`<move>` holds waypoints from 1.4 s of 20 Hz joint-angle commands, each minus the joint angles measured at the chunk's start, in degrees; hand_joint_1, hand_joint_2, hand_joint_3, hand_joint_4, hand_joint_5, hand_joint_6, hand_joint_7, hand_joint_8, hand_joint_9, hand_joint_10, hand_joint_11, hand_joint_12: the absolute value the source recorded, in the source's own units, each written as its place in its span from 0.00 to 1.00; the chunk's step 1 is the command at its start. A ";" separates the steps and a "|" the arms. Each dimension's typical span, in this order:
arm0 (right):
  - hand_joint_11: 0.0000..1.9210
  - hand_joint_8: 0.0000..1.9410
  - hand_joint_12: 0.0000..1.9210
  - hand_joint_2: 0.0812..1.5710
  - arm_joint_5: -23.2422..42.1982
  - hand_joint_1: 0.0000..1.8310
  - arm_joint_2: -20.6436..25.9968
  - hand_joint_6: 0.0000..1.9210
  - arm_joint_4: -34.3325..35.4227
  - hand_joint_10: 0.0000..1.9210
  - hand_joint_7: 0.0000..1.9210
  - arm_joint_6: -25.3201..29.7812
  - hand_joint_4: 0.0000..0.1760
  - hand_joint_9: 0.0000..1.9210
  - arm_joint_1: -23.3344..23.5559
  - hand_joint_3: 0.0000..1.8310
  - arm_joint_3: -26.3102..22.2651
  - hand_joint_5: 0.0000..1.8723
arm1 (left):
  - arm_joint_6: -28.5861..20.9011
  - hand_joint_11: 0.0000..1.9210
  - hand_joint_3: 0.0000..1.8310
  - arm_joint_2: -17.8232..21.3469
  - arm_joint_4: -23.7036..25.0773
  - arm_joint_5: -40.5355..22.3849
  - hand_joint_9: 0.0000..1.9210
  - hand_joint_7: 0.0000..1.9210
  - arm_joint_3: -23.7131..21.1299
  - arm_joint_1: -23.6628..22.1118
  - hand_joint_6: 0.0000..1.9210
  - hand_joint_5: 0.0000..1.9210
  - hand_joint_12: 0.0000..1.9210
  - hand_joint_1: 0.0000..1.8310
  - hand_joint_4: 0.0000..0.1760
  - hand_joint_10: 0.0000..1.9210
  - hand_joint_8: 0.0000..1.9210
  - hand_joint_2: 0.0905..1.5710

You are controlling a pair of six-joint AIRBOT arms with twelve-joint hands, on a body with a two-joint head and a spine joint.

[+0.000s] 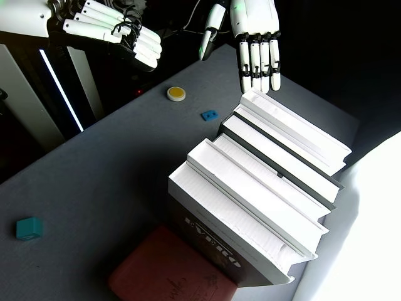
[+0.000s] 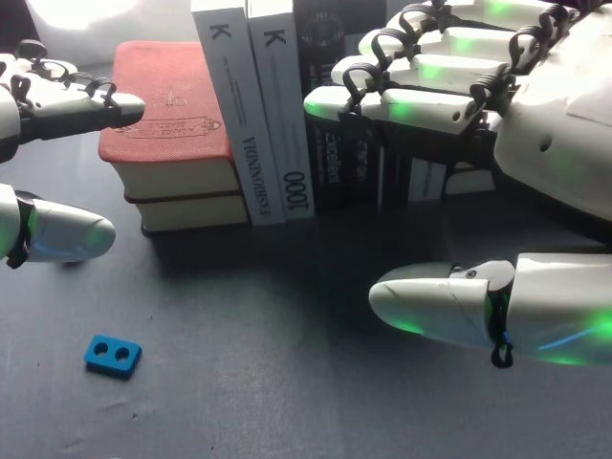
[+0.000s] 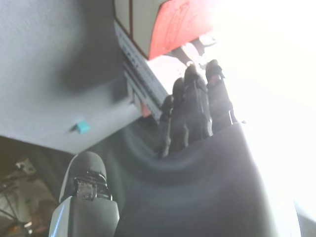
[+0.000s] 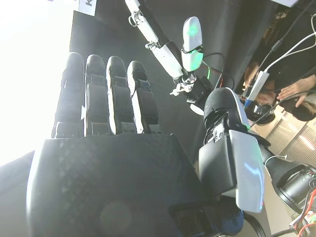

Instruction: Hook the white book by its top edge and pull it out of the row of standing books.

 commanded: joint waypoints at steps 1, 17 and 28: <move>0.00 0.02 0.06 0.63 6.67 0.00 0.24 0.03 -0.88 0.02 0.00 -0.02 0.00 0.00 0.99 0.06 -0.21 0.02 | -0.11 0.00 0.10 0.03 -1.18 2.77 0.00 0.00 0.23 -0.92 0.00 0.00 0.00 0.00 0.00 0.00 0.00 0.66; 0.02 0.01 0.02 0.65 26.70 0.00 -10.68 0.00 9.10 0.01 0.02 -20.02 0.00 0.02 -4.77 0.00 5.25 0.02 | 0.44 0.00 0.01 -0.10 -1.10 5.32 0.00 0.00 -0.91 -0.82 0.00 0.00 0.00 0.00 0.00 0.00 0.00 0.71; 0.01 0.00 0.03 0.66 35.56 0.00 -15.37 0.00 14.09 0.00 0.00 -24.46 0.00 0.01 -5.88 0.00 12.98 0.00 | 1.73 0.00 0.01 -1.81 1.23 6.19 0.00 0.00 -1.79 -1.01 0.00 0.00 0.00 0.00 0.00 0.00 0.00 0.72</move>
